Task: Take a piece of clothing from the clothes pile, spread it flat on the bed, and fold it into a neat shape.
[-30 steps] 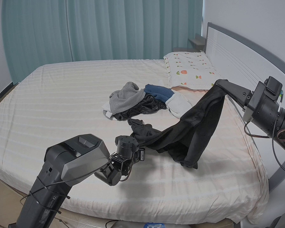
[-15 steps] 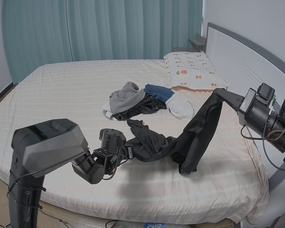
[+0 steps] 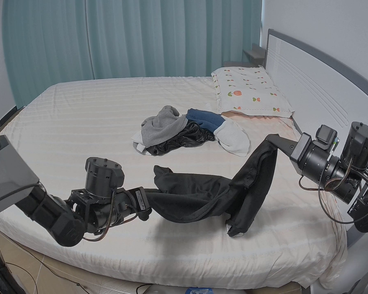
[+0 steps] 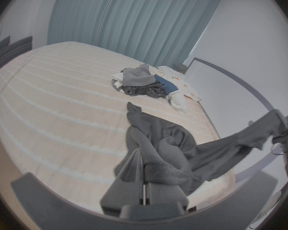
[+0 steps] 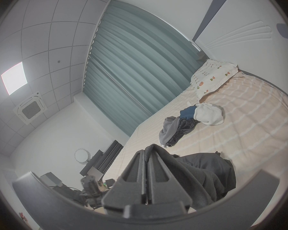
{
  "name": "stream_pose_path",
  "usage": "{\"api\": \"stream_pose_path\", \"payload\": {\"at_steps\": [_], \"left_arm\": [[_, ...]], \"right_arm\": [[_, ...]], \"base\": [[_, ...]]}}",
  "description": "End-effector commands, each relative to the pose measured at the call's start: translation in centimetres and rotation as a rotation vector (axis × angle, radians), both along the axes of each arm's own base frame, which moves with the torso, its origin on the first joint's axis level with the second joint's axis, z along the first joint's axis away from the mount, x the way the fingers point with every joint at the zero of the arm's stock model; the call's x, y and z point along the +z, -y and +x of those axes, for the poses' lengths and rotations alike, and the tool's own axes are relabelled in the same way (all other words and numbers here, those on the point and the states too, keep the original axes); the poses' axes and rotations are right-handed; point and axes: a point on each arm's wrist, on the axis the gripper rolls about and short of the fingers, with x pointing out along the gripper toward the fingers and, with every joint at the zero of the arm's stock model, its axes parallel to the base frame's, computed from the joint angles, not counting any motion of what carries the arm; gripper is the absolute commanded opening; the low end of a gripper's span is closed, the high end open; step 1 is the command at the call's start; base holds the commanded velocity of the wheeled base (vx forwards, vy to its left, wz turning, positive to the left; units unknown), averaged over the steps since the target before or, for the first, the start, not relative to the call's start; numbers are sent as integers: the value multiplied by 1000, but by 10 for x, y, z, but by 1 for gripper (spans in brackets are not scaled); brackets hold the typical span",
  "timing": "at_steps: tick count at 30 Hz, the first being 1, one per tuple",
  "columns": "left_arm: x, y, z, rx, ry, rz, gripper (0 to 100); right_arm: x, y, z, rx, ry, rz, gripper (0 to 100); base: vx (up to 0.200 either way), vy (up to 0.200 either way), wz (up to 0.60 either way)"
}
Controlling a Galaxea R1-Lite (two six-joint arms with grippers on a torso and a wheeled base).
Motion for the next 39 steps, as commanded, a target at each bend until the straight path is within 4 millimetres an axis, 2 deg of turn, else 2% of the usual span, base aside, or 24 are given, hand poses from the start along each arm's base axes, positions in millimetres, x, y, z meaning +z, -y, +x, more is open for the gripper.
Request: {"api": "stream_pose_path", "payload": {"at_steps": [1,6,9,15,21,25,29,34,39], "left_arm": [[19,-12,-28,-30,49,-58,0],[13,-17,-37,-20,23,-77,0],[17,-12,-43,-23,-1,-164,0],[27,-4,-56,-12,-18,-262,0],[25,-3,-56,14,-66,-339,0],[21,-5,-58,58,-107,-392,0],[16,-7,-62,68,-134,-394,0],[13,-7,-64,72,-159,-414,0],[0,-1,-59,76,-196,-388,0]], "right_arm": [[-38,-1,8,-8,-90,-41,0],[-51,0,4,-9,-30,9,0],[-61,2,-2,-13,-45,9,0],[-65,6,-7,-55,-89,39,0],[-74,11,-1,-85,-182,132,0],[-75,14,-1,-95,-190,134,0],[-76,13,-1,-94,-196,131,0],[-85,14,-3,-103,-231,113,0],[-86,14,-3,-102,-236,110,0]], "base": [[0,0,0],[0,0,0],[0,0,0],[0,0,0],[0,0,0],[-100,0,0],[-200,0,0],[0,0,0],[0,0,0]]}}
